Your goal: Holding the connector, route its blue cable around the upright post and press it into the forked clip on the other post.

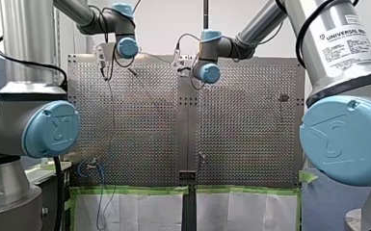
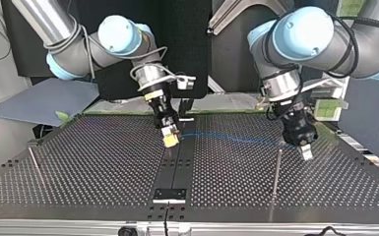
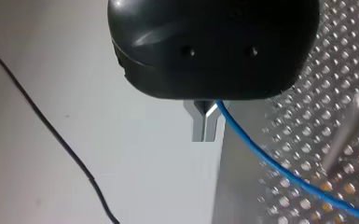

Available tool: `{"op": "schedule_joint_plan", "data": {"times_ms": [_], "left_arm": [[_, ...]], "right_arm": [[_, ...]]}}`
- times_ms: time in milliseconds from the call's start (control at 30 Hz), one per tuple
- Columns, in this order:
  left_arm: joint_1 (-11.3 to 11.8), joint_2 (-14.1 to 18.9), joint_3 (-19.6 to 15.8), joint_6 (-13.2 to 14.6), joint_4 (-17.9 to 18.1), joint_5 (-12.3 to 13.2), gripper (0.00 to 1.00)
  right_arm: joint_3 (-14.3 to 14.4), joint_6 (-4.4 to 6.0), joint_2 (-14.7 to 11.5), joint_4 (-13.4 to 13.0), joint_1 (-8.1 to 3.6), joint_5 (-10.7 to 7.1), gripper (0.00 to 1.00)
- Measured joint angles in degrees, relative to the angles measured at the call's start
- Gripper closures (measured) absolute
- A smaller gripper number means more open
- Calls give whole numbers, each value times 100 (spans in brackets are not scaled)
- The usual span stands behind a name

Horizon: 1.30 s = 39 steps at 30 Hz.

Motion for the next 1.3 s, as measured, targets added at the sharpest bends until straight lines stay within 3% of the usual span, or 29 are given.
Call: {"op": "schedule_joint_plan", "data": {"times_ms": [333,533,833,1133,1300], "left_arm": [[487,-473,488,-270,-444,488,100],[797,-582,798,-534,-474,798,100],[1216,-732,1183,-823,-494,1217,100],[1609,-851,1228,-912,-551,1650,100],[1655,-949,1229,-959,-639,1914,100]], "right_arm": [[-285,28,214,77,-14,-99,73],[-453,29,436,133,3,-125,73],[-514,29,501,150,44,-123,73],[-516,29,510,158,24,-57,73],[-517,30,511,140,-7,19,73]]}}
